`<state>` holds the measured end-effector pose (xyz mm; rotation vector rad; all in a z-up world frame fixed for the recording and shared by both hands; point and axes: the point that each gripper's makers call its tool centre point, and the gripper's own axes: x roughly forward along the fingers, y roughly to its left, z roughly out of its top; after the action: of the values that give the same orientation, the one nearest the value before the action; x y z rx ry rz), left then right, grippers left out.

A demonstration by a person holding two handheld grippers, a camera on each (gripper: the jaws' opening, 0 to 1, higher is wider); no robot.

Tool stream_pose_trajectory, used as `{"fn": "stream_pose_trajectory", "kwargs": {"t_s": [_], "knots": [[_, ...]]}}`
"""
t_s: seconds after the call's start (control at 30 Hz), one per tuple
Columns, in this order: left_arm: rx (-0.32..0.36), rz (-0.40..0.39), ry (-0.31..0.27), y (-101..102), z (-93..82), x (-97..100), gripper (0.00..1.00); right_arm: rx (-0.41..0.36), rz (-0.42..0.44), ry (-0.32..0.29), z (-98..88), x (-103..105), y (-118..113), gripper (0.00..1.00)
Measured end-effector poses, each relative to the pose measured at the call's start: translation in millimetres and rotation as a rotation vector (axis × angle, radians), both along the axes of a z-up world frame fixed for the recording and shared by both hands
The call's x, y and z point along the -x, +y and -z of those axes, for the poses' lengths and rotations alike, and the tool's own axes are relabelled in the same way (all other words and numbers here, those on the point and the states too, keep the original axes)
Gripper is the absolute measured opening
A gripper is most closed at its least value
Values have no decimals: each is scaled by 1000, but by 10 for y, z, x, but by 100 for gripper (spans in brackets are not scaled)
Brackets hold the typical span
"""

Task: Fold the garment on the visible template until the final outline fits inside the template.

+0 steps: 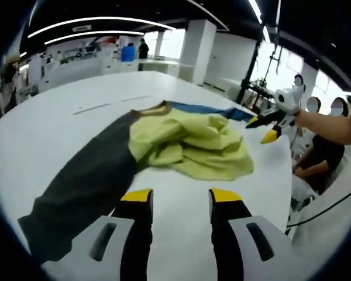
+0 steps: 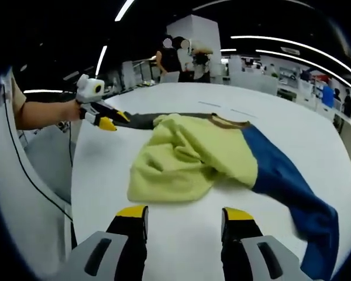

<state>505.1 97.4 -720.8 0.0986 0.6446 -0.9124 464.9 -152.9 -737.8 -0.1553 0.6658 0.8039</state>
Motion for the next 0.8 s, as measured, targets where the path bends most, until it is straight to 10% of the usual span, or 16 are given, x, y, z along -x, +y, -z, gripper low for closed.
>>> {"fn": "stream_pose_trajectory", "kwargs": {"t_s": [0.8], "knots": [[-5, -3, 42, -159, 214, -103, 28, -16, -35, 25, 154, -38, 231, 36]]}}
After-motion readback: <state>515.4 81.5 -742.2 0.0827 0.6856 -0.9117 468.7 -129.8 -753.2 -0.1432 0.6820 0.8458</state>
